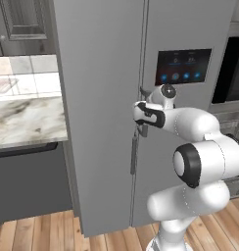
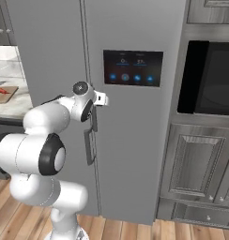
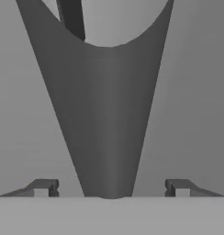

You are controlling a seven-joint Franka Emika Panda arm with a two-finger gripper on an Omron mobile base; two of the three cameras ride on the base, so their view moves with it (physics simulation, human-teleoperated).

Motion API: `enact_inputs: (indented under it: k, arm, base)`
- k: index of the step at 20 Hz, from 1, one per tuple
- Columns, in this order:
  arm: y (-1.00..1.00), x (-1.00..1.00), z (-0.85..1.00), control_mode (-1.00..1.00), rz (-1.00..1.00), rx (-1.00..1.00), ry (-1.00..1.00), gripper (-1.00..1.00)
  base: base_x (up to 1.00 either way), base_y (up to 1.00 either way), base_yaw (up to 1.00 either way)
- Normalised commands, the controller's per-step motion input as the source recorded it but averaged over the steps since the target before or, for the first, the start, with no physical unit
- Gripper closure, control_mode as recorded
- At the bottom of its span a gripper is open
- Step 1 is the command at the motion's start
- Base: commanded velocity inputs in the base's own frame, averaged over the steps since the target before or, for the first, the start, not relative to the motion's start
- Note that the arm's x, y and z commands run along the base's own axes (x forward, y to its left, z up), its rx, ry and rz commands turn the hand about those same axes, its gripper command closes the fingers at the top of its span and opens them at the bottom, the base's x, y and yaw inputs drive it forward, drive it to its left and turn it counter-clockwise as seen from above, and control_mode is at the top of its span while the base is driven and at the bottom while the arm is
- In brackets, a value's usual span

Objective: Retrieve a lemon from the fridge and place it on the cutting board with the fish.

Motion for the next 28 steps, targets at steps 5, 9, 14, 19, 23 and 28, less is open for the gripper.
enact_inputs:
  k: [5, 9, 14, 19, 23, 28]
  arm:
    - [0.00, 0.18, 0.00, -1.00, 0.00, 0.00, 0.00, 1.00]
    - [0.00, 0.07, 0.00, -1.00, 0.00, 0.00, 0.00, 1.00]
    - [-0.36, -0.29, 0.04, -1.00, 0.00, 0.00, 0.00, 1.00]
    - [-0.74, -0.99, 0.28, -1.00, 0.00, 0.07, -0.01, 1.00]
    - [-0.93, -1.00, 0.38, -1.00, 0.00, 0.10, 0.00, 1.00]
    - [-1.00, -1.00, 0.41, -1.00, 0.01, 0.13, 0.00, 1.00]
  base:
    - [0.00, 0.00, 0.00]
    - [0.00, 0.00, 0.00]
    - [0.00, 0.00, 0.00]
    - [0.00, 0.00, 0.00]
    - [0.00, 0.00, 0.00]
    - [0.00, 0.00, 0.00]
